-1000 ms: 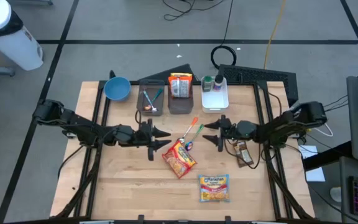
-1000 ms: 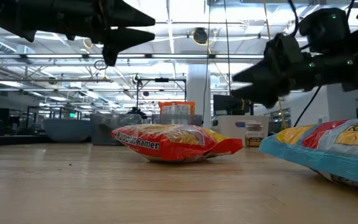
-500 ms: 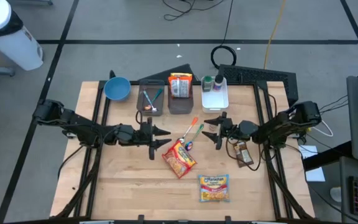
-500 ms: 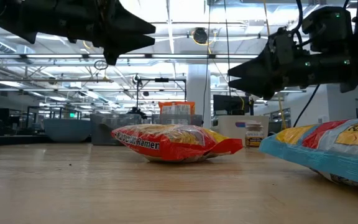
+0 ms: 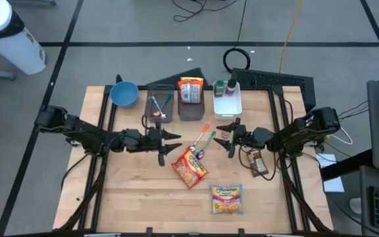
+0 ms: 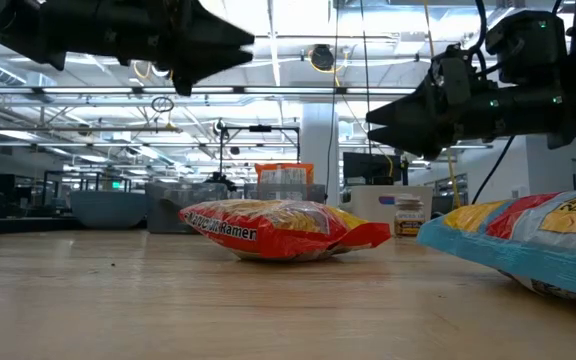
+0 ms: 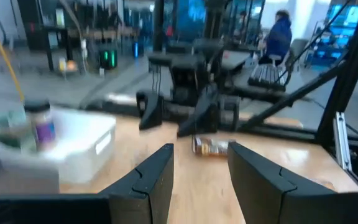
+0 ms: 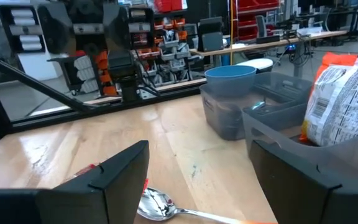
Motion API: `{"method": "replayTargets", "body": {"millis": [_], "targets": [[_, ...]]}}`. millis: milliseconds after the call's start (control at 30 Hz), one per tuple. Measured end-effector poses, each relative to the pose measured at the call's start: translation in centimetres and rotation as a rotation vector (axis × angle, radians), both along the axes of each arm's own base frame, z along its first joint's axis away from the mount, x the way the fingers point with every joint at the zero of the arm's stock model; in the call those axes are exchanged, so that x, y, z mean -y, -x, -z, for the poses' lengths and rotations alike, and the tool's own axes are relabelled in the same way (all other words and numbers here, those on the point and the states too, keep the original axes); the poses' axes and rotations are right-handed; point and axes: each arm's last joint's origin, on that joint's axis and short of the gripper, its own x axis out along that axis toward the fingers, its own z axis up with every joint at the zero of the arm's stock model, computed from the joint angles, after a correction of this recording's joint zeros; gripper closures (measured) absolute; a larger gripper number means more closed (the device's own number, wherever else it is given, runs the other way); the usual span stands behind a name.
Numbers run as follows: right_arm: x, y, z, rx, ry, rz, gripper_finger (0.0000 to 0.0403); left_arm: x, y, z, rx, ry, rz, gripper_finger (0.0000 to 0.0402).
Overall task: Pick & Place Food Item
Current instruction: Put the red noodle pack into the right black bin
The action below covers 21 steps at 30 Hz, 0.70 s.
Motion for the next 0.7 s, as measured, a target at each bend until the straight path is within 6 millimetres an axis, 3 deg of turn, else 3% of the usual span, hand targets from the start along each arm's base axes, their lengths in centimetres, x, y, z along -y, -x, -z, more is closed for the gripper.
{"method": "replayTargets", "body": {"millis": [233, 467, 700], "targets": [[0.5, 0.0, 0.0, -0.002, 0.008, 0.024, 0.0128, -0.4, 0.0, -0.8, 0.063, -0.123, -0.022, 0.0245], [1.3, 0.1, -0.1, 0.012, -0.028, 0.059, 0.0128, -1.4, 0.0, -0.9, 0.055, -0.079, -0.024, 0.0245], [1.4, 0.1, -0.1, 0.019, -0.055, 0.06, 0.0128, -1.8, 4.3, -3.7, -0.056, -0.094, -0.017, 0.0245]]}}
